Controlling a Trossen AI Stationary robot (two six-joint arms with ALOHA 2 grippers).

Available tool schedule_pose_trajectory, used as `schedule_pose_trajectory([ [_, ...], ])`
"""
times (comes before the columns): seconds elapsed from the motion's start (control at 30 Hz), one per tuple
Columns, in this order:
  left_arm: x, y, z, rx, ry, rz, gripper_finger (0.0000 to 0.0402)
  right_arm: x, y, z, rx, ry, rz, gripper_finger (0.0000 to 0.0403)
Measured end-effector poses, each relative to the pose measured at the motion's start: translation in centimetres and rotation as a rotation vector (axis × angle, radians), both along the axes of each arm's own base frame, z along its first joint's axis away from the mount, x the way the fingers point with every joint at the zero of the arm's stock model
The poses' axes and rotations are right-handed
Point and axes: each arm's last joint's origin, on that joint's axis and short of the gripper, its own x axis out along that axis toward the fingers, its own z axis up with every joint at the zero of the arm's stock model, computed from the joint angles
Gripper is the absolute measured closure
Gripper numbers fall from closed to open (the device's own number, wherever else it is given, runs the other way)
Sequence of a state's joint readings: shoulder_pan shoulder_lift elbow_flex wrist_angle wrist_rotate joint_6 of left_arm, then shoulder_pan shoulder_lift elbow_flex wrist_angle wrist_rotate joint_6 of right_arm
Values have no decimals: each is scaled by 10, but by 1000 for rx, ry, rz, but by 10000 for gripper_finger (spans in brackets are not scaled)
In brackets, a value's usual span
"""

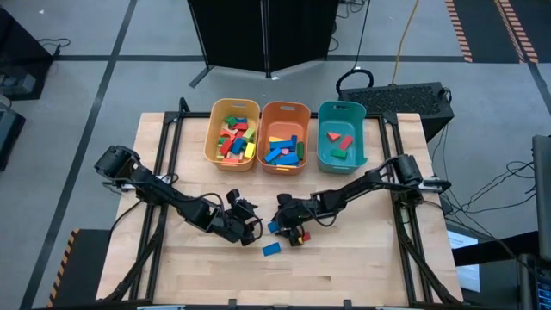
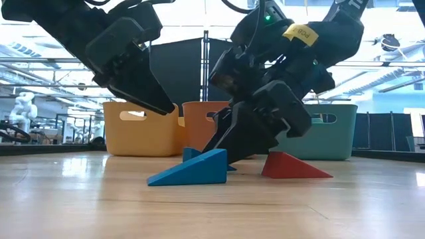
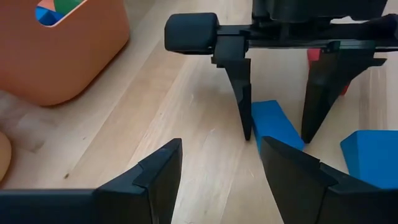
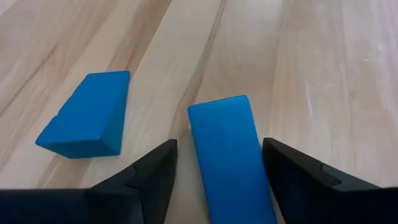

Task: Sort blocks by size
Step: Put the blue triangle block into the blue bin

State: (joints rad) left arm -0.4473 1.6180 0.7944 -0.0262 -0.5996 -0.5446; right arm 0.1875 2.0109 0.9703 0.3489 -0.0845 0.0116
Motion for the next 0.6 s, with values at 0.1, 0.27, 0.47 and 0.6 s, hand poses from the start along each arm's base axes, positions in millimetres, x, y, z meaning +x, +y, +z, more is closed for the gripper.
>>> schedule_pose_trajectory([
  [0.1, 0, 0, 0, 0, 0, 0, 183, 0, 0, 0, 1, 0, -4, 200],
  [0.27, 0, 0, 0, 0, 0, 0, 183, 0, 0, 0, 0, 3, -11, 256],
  [0.47, 0, 0, 0, 0, 1, 0, 183, 0, 0, 3, 4, 0, -8, 288],
  [0.6, -1, 0, -1, 5, 11, 0, 183, -2, -1, 10, 15, 7, -18, 279],
])
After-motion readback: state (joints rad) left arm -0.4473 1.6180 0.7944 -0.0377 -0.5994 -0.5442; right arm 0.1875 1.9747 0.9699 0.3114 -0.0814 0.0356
